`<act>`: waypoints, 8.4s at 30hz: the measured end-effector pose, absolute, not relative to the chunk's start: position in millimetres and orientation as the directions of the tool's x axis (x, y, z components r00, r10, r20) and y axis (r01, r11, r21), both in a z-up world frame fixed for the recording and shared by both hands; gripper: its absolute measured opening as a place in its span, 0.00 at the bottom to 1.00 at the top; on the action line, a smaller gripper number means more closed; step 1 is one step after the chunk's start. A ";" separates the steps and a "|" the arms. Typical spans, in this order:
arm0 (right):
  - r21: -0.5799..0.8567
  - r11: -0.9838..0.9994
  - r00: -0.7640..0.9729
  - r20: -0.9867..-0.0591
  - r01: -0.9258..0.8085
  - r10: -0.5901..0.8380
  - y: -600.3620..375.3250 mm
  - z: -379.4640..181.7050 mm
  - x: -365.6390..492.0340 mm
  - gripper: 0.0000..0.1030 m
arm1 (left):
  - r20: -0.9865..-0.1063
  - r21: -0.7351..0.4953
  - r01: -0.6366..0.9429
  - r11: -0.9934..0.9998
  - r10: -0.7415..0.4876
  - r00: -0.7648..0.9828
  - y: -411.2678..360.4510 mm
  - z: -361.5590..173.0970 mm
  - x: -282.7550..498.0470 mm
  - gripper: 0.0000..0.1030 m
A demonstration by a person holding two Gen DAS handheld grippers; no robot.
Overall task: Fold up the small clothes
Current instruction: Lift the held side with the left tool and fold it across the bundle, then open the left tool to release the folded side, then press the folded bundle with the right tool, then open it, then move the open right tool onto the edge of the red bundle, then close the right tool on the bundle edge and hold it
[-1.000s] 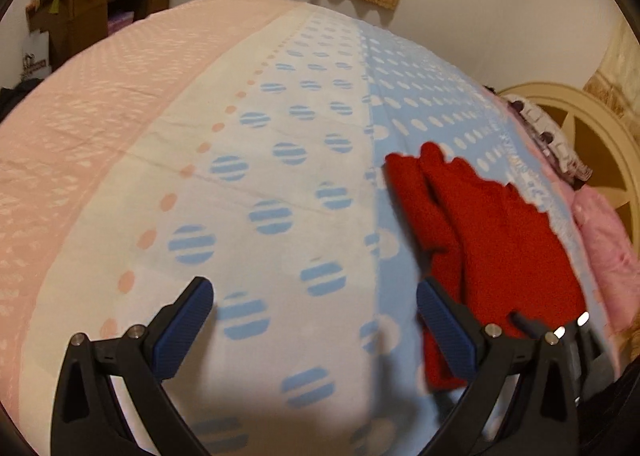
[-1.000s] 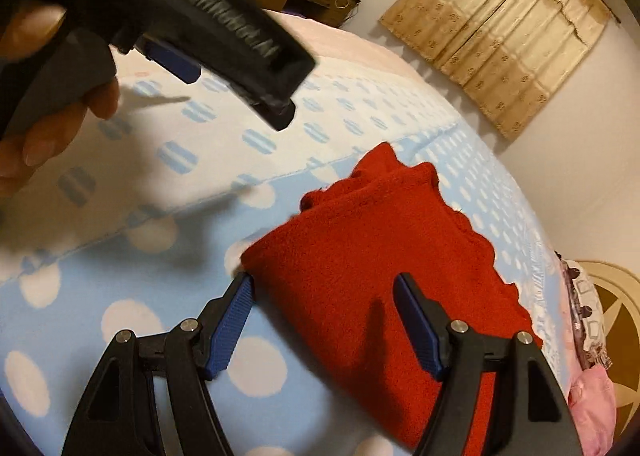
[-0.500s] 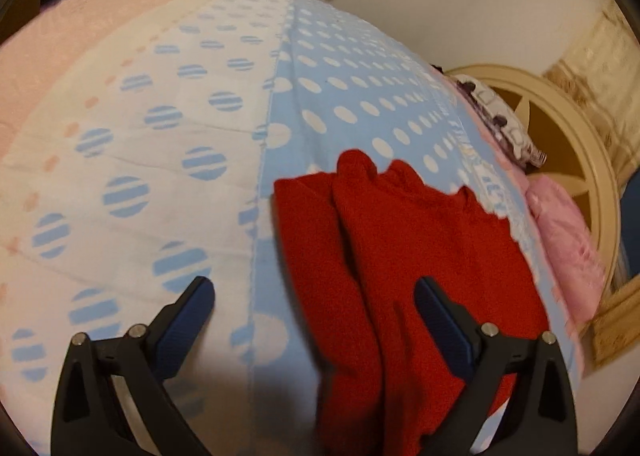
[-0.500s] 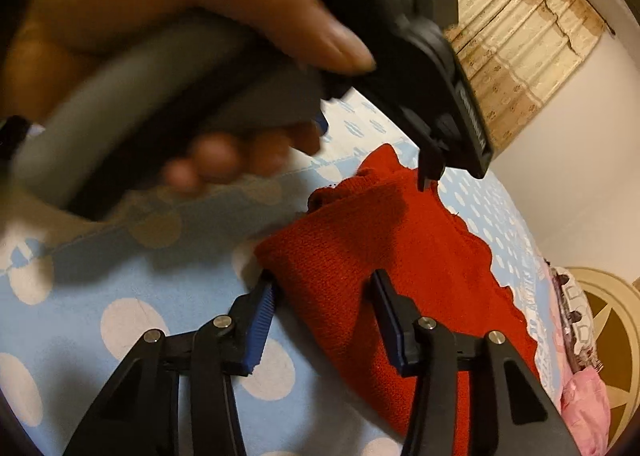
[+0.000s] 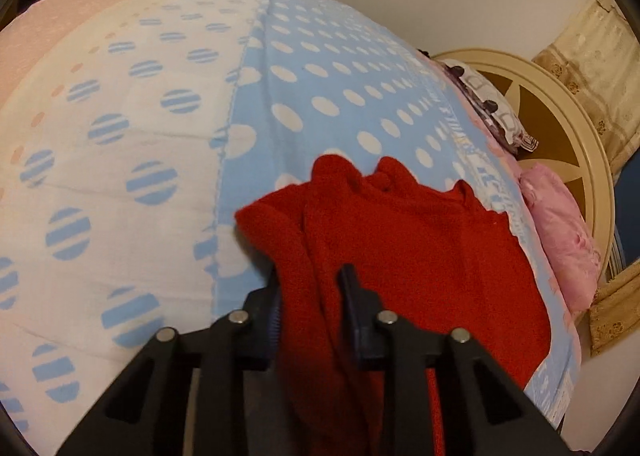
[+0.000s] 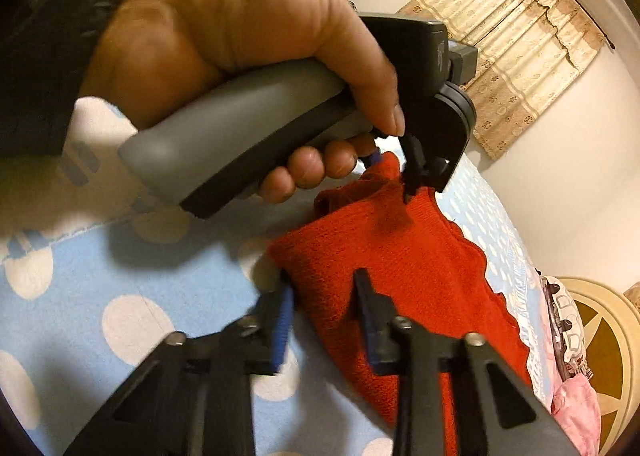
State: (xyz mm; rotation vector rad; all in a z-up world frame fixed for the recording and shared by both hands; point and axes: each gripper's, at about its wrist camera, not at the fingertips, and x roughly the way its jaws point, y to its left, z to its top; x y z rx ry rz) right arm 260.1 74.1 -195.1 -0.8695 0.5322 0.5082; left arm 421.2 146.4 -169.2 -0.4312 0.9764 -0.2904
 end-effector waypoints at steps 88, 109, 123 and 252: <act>0.195 0.968 0.579 -0.776 -0.157 0.250 -266.8 -147.7 291.0 0.15 | -0.619 -0.300 0.512 0.805 -0.573 0.538 -142.0 -64.9 433.7 0.43; 0.211 0.970 0.552 -0.798 -0.122 0.243 -273.6 -147.8 356.7 0.21 | -0.673 -0.117 0.543 0.832 -0.469 0.573 -97.1 -126.1 322.6 0.79; 0.266 0.926 0.624 -0.685 -0.269 0.377 -252.9 -82.1 395.2 0.48 | -0.616 -0.205 0.487 0.849 -0.498 0.610 -72.4 -118.2 322.4 0.86; 0.656 0.687 0.465 -0.525 -0.311 0.712 -294.1 -171.3 497.2 0.29 | -0.712 -0.297 0.365 0.883 -0.459 0.531 -68.1 -133.8 349.9 0.41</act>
